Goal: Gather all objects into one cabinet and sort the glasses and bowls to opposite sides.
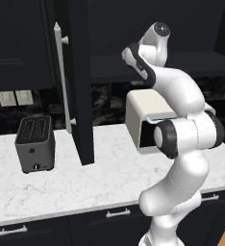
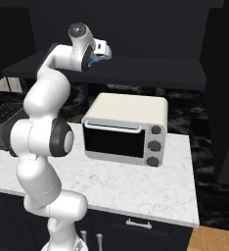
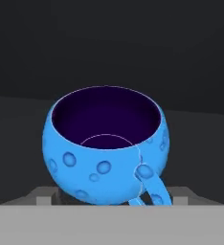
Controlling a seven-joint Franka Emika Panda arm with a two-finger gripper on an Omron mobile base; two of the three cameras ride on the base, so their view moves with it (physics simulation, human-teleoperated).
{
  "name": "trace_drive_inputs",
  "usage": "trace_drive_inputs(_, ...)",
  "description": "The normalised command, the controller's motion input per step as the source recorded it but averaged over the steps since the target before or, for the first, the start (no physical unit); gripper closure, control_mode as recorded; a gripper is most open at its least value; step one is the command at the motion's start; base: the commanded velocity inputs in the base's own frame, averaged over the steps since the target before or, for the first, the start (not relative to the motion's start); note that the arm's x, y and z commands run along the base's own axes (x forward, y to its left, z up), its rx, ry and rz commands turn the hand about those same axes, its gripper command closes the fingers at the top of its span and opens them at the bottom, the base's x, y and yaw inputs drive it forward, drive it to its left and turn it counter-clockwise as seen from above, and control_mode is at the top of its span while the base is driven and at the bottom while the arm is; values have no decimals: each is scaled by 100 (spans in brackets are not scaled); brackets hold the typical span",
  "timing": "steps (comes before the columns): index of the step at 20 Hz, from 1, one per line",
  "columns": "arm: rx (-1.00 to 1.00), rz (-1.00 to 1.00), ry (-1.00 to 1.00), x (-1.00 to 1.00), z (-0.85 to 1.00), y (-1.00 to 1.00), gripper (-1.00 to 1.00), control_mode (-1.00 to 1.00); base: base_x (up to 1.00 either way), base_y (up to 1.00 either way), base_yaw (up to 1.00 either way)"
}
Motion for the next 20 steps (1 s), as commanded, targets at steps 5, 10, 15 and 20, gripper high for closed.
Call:
trace_drive_inputs(5, 1, 0, 0, 26, -14, -29, 100, -100, 0, 0, 0)
trace_drive_inputs(10, 0, 0, 0, 18, -7, -25, 100, -100, 0, 0, 0)
trace_drive_inputs(15, 0, 0, -2, 16, -1, -6, 100, -100, 0, 0, 0)
trace_drive_inputs(20, 0, 0, -15, -15, 30, 0, 100, -100, 0, 0, 0)
